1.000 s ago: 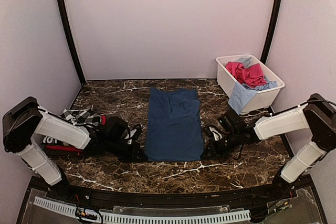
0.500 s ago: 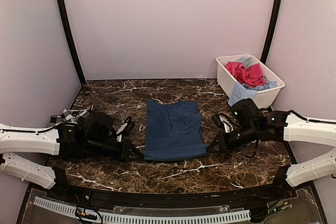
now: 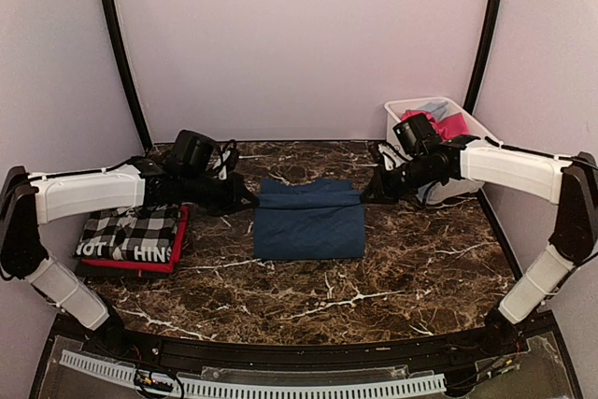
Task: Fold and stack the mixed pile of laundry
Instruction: Fold the 2/3-rectangle-folded T-shirt at the center of the board, then move the square-folded T-shirt to the center of the board.
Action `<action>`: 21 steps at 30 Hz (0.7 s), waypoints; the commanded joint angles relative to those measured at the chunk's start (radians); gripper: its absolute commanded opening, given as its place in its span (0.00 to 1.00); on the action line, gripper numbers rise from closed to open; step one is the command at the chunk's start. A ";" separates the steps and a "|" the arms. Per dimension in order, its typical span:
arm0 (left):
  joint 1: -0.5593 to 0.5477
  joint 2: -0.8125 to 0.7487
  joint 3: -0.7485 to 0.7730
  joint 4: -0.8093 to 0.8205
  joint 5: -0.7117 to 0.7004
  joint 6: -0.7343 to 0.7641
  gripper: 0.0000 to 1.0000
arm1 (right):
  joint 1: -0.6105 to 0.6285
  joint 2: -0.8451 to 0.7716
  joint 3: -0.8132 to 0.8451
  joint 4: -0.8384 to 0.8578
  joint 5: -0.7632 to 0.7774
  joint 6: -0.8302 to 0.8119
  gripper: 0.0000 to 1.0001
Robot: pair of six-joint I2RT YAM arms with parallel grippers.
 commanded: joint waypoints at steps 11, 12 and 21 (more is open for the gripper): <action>0.125 0.515 0.244 0.104 0.050 0.112 0.00 | -0.100 0.524 0.267 0.162 -0.057 -0.157 0.00; 0.124 0.535 0.248 0.105 0.054 0.114 0.00 | -0.100 0.531 0.251 0.172 -0.053 -0.152 0.00; 0.050 0.394 0.020 0.116 0.058 0.061 0.00 | -0.031 0.360 -0.067 0.278 -0.057 -0.078 0.00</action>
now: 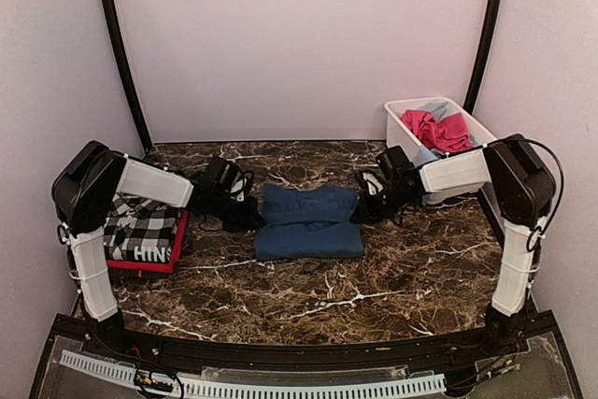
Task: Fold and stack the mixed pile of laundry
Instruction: Move the square-folded T-shirt to the center of the board, then adjust the square-folded T-shirt at the center of the board.
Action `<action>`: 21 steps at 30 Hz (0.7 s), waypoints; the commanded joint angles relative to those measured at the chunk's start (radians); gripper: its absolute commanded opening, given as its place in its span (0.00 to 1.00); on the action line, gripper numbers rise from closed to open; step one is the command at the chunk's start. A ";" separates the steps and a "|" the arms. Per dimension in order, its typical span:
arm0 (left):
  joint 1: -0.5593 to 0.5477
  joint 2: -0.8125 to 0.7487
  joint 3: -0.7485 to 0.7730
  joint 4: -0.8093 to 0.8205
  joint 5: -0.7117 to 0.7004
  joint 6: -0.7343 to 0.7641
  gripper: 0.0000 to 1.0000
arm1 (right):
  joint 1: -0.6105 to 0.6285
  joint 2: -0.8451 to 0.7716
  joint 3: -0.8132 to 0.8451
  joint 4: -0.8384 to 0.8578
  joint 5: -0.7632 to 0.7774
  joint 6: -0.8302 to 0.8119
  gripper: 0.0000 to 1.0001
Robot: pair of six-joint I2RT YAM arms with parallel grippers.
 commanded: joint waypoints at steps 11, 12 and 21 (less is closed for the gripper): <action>-0.177 -0.400 -0.283 -0.199 -0.099 -0.035 0.15 | 0.146 -0.465 -0.406 -0.102 0.046 0.160 0.28; -0.177 -0.419 -0.242 -0.233 -0.120 0.005 0.23 | 0.138 -0.488 -0.392 -0.131 0.069 0.147 0.39; -0.159 -0.524 -0.063 -0.327 -0.275 0.409 0.75 | 0.022 -0.487 -0.154 -0.200 0.061 -0.045 0.58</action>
